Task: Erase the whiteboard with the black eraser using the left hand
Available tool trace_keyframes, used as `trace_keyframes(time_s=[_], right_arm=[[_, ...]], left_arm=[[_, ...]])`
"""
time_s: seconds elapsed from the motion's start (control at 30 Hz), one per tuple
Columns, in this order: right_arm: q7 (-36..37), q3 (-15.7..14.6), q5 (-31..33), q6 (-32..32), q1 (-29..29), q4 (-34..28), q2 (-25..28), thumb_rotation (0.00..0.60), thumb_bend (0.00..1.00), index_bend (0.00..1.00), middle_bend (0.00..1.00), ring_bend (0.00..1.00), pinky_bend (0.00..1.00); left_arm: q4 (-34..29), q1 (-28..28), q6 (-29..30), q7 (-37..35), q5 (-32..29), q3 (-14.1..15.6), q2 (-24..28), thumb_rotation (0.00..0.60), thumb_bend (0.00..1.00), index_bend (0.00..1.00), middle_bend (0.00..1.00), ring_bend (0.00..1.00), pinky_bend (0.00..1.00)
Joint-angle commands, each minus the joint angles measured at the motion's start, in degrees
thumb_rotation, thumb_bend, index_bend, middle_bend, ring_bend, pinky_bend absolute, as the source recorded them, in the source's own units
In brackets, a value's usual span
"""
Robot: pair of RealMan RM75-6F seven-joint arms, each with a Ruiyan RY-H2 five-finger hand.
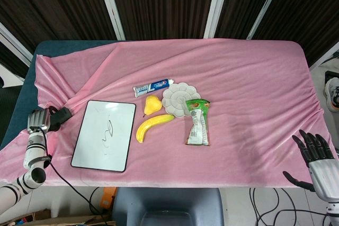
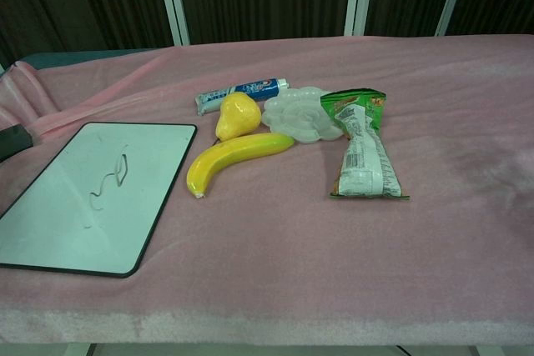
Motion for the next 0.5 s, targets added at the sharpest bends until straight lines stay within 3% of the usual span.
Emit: trace_keyframes(time_s=[0.03,0.13,0.27,0.37,0.5], right_arm=[[-0.04,0.01,0.05,-0.08,0.02,-0.04,0.0,0.6,0.34,0.0,0.0,0.0,0.0],[-0.06,0.09,0.16,-0.14,0.04,-0.1,0.0,0.6,0.34,0.0,0.0,0.0,0.0],[-0.11,0.13,0.25,-0.28,0.08,-0.12,-0.03,0.6,0.34,0.0,0.0,0.0,0.0],[-0.35,0.09,0.18,-0.45,0.13,-0.15,-0.11,0.6,0.34,0.0,0.0,0.0,0.0],[-0.73,0.02,0.14,-0.8,0.23,-0.24,-0.23,0.6,0.34,0.0,0.0,0.0,0.0]], left_arm=[[-0.06,-0.18,-0.16,0.11,-0.17,0.02,0.08,0.6,0.36,0.36,0.4,0.39,0.25],[-0.14,-0.13,1.03,-0.07,0.52,-0.02,-0.09,0.6,0.4,0.41,0.52,0.53,0.4],[-1.78,0.56,5.79,-0.99,4.19,-0.02,-0.08,0.6,0.57,0.53,0.68,0.68,0.63],[-5.03,1.75,9.73,-4.26,8.4,-0.56,0.73,0.6,0.67,0.59,0.74,0.74,0.7],[-11.01,3.43,14.26,-8.3,14.44,-0.63,2.79,0.6,0.71,0.61,0.76,0.75,0.72]])
